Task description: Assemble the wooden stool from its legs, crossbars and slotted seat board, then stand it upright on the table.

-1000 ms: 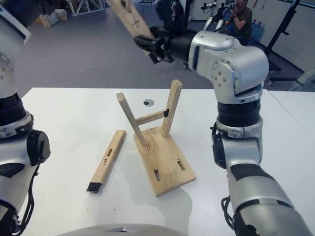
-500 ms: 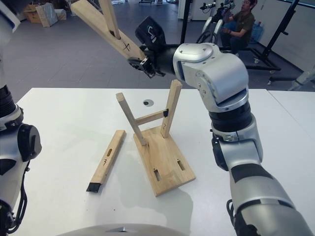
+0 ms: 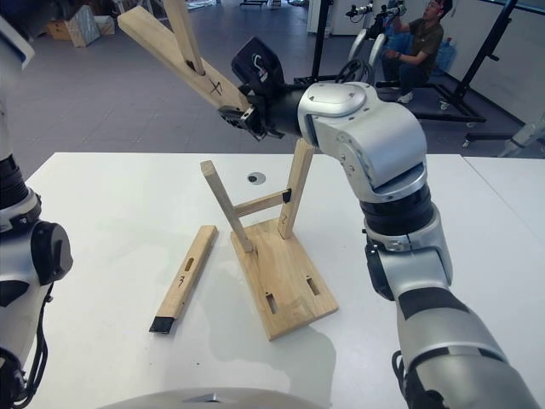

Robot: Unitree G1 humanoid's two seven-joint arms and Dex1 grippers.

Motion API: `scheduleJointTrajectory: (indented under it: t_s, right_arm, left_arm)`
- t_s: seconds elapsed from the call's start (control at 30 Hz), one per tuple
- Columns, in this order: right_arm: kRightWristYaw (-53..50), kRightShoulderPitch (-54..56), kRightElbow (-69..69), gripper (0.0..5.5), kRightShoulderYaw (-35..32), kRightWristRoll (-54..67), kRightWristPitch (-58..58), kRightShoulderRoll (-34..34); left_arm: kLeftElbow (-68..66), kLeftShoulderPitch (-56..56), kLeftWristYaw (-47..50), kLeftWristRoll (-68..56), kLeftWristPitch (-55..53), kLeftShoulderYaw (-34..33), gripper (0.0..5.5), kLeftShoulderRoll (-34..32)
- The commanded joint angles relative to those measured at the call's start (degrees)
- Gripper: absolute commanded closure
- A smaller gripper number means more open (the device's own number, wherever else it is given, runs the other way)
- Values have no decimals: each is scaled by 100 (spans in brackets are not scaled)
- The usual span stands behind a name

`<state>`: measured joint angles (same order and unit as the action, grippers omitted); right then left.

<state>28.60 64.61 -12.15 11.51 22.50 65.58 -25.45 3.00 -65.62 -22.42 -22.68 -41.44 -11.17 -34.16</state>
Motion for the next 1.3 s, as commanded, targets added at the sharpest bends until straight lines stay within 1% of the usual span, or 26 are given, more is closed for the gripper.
scheduleJointTrajectory:
  t_s: [0.03,0.23,0.43,0.87,1.3]
  right_arm:
    - [59,-24,-25,345,-52,-2,2,32]
    - [122,-63,5,345,125,-103,-132,56]
    - [163,-143,56,345,327,-276,-240,35]
    - [179,-176,11,345,419,-356,-133,112]
    - [151,-85,-6,345,328,-329,92,301]
  left_arm:
    - [26,330,2,-29,-43,7,143,109]
    - [141,392,48,-21,-54,137,143,341]
    - [237,346,26,19,-54,258,143,415]
    - [418,450,65,31,-142,303,143,482]
    - [551,519,105,19,-245,338,143,605]
